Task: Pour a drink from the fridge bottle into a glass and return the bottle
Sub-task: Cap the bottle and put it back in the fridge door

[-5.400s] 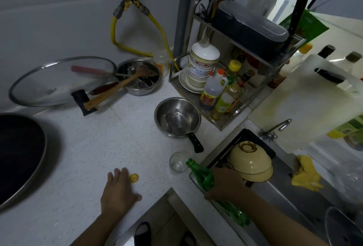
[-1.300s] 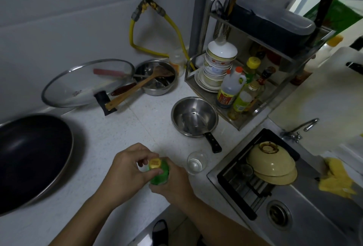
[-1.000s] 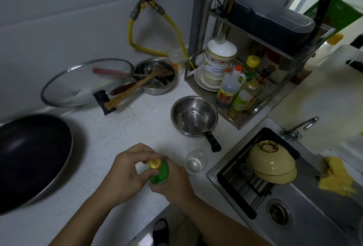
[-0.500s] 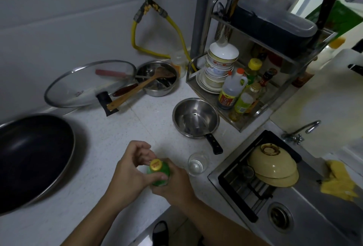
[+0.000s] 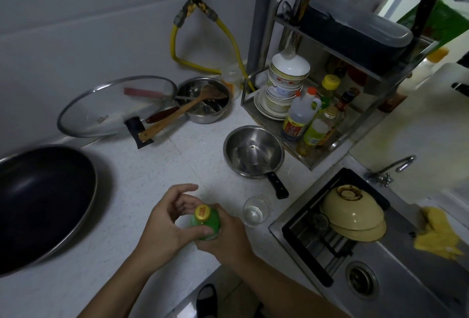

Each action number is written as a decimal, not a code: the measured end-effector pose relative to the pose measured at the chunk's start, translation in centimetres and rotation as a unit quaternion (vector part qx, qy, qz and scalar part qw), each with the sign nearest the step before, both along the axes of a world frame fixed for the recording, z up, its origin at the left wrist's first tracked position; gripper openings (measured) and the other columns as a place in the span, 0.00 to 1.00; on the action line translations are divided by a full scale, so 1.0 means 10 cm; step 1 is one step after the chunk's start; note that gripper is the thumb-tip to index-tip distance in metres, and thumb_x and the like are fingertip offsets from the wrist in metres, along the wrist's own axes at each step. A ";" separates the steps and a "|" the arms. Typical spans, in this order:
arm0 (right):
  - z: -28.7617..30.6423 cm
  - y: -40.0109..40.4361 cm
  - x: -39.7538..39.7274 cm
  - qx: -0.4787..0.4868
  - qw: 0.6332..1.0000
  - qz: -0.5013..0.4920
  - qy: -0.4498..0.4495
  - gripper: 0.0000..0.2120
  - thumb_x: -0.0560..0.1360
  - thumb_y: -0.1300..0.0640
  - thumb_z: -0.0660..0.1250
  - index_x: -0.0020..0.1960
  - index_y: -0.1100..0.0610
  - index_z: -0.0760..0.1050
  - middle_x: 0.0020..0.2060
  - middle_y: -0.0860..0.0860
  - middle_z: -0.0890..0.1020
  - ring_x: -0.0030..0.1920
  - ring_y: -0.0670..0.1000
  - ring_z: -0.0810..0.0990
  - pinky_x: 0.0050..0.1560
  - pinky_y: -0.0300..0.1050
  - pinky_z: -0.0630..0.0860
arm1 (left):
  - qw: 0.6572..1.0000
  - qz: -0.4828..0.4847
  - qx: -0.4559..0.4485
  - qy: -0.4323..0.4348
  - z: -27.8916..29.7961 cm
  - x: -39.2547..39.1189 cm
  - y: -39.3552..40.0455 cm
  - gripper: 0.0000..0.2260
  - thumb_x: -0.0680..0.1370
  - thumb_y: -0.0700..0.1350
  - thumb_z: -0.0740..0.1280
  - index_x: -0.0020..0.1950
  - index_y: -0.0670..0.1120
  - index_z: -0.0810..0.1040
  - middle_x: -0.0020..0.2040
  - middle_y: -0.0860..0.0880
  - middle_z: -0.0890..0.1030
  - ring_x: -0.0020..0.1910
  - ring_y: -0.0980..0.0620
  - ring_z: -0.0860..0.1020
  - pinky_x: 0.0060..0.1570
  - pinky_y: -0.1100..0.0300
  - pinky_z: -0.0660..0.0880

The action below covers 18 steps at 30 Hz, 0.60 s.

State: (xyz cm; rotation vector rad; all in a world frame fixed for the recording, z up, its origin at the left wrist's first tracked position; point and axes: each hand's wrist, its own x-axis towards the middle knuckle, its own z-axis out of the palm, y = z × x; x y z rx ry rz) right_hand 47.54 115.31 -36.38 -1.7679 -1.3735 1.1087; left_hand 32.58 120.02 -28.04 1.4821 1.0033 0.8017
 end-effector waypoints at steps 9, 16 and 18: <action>0.01 0.01 0.01 -0.012 1.000 0.014 -0.007 0.28 0.64 0.51 0.78 0.61 0.43 0.72 0.49 0.43 0.84 0.48 0.42 0.82 0.47 0.38 0.80 | 0.998 0.048 0.031 0.030 -0.01 0.09 0.03 0.16 0.58 0.49 0.83 0.40 0.50 0.82 0.41 0.47 0.85 0.43 0.49 0.83 0.47 0.57 0.81; 0.03 0.01 -0.01 -0.007 1.000 0.005 -0.004 0.29 0.64 0.50 0.78 0.61 0.43 0.73 0.51 0.43 0.84 0.50 0.42 0.82 0.51 0.42 0.80 | 1.000 -0.025 0.018 0.002 -0.01 0.00 0.01 0.17 0.68 0.50 0.73 0.56 0.50 0.83 0.51 0.49 0.85 0.53 0.49 0.81 0.56 0.54 0.78; 0.02 0.01 -0.01 -0.007 1.000 0.008 -0.004 0.29 0.63 0.50 0.78 0.62 0.43 0.73 0.51 0.43 0.83 0.51 0.42 0.82 0.53 0.45 0.81 | 0.999 -0.028 0.016 0.010 -0.01 -0.01 -0.02 0.21 0.67 0.51 0.73 0.60 0.53 0.80 0.52 0.50 0.84 0.55 0.49 0.81 0.57 0.57 0.78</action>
